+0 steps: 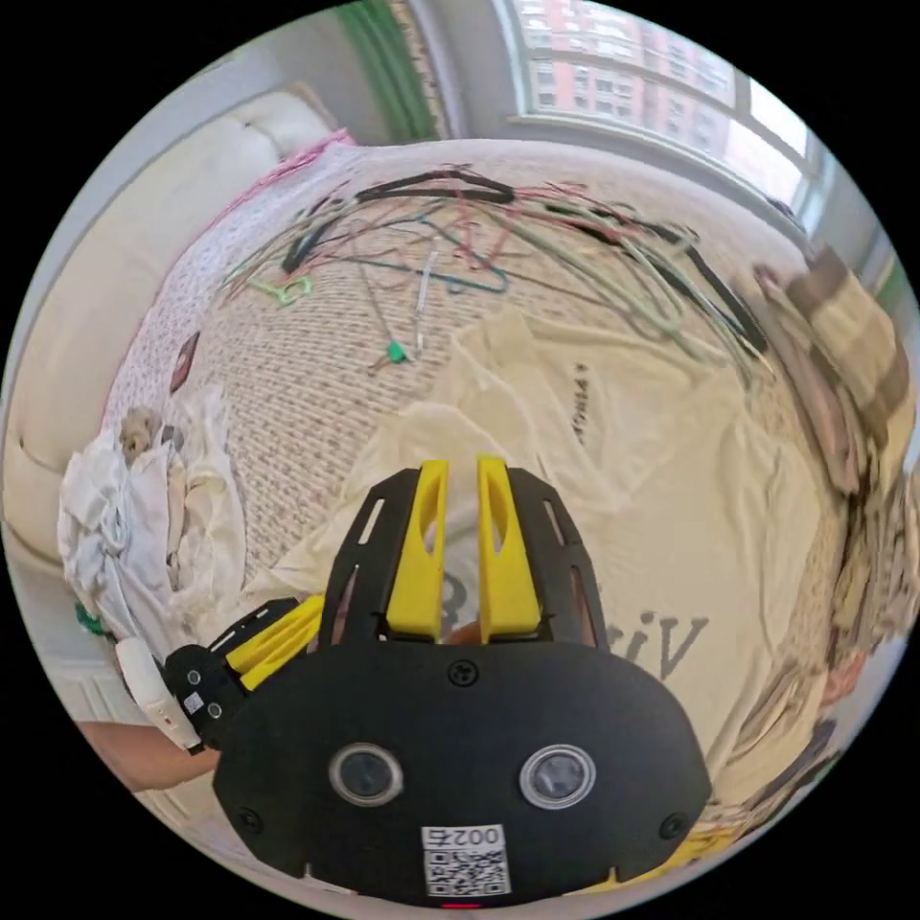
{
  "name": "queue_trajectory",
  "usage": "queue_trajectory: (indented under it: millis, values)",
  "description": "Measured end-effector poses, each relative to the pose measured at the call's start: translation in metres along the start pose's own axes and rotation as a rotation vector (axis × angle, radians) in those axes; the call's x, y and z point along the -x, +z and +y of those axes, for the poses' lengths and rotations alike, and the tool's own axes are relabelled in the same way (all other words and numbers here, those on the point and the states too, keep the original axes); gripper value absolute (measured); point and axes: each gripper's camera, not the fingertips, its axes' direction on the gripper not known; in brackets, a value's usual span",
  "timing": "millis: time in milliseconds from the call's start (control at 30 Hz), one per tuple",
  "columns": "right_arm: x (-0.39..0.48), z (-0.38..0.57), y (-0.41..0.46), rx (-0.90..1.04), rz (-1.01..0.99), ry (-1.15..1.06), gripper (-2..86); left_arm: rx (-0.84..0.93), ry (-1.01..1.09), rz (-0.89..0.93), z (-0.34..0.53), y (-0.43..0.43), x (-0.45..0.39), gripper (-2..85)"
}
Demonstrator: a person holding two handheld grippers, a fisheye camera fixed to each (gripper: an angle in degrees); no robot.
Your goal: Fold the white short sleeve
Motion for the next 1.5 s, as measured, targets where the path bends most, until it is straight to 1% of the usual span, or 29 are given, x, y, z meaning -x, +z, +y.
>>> queue_trajectory:
  millis: [67, 167, 233, 267, 300, 367, 467, 533, 633, 733, 867, 1033, 1133, 1233, 1300, 1367, 1400, 1433, 1500]
  values:
    - [0.02, -0.017, 0.019, 0.037, 0.046, -0.098, 8.5, 0.02, -0.034, 0.031, -0.003, -0.003, 0.013, -1.1]
    - [0.042, -0.033, 0.053, 0.113, 0.181, -0.236, 9.8, 0.013, -0.073, 0.053, -0.006, -0.013, 0.031, -1.1]
    - [0.045, -0.036, 0.067, 0.148, 0.247, -0.273, 8.6, 0.007, -0.105, 0.077, -0.005, -0.02, 0.044, -1.2]
    - [0.043, -0.036, 0.072, 0.171, 0.242, -0.285, 5.6, -0.001, -0.133, 0.101, -0.004, -0.025, 0.055, -1.2]
    - [0.04, -0.034, 0.07, 0.17, 0.195, -0.289, 3.1, -0.008, -0.149, 0.117, -0.004, -0.028, 0.062, -1.3]
    - [0.029, -0.032, 0.056, 0.112, 0.144, -0.219, 0.8, -0.043, -0.223, 0.172, 0.001, -0.043, 0.089, -1.3]
    - [0.015, -0.018, 0.027, 0.012, 0.045, -0.182, -0.2, -0.109, -0.315, 0.25, 0.005, -0.065, 0.125, -1.3]
    - [0.007, -0.007, 0.012, -0.03, 0.01, -0.182, -0.3, -0.141, -0.33, 0.31, 0.003, -0.075, 0.142, -0.7]
    - [-0.01, 0.011, -0.007, -0.074, -0.047, -0.153, -0.4, -0.141, -0.361, 0.39, -0.003, -0.083, 0.169, 3.3]
    - [-0.031, 0.031, -0.024, -0.115, -0.106, -0.106, -0.5, -0.14, -0.384, 0.377, -0.004, -0.093, 0.19, 6.3]
    - [-0.053, 0.063, -0.037, -0.13, -0.14, -0.082, -0.5, -0.148, -0.337, 0.414, -0.004, -0.109, 0.201, 8.4]
    - [-0.068, 0.108, -0.028, -0.061, -0.05, -0.077, -0.6, -0.2, -0.243, 0.507, -0.007, -0.134, 0.206, 11.8]
    - [-0.075, 0.132, -0.021, -0.038, -0.015, -0.066, -0.6, -0.169, -0.153, 0.539, -0.009, -0.143, 0.204, 14.6]
    - [-0.078, 0.149, -0.013, -0.023, 0.008, -0.055, -0.6, -0.092, -0.053, 0.556, -0.007, -0.147, 0.198, 14.9]
    - [-0.08, 0.16, -0.006, -0.007, 0.025, -0.044, -0.6, -0.026, -0.01, 0.53, -0.003, -0.147, 0.195, 14.4]
    - [-0.083, 0.166, -0.004, -0.007, 0.017, -0.027, -0.6, 0.02, 0.025, 0.404, 0.008, -0.152, 0.193, 13.1]
    - [-0.084, 0.17, -0.003, -0.006, 0.015, -0.021, -0.6, 0.025, 0.028, 0.381, 0.011, -0.154, 0.193, 12.7]
    - [-0.085, 0.171, -0.003, -0.006, 0.012, -0.018, -0.6, 0.027, 0.03, 0.373, 0.017, -0.157, 0.193, 12.0]
    - [-0.085, 0.177, -0.002, -0.006, 0.005, -0.018, -0.6, 0.012, 0.025, 0.417, 0.022, -0.162, 0.191, 11.7]
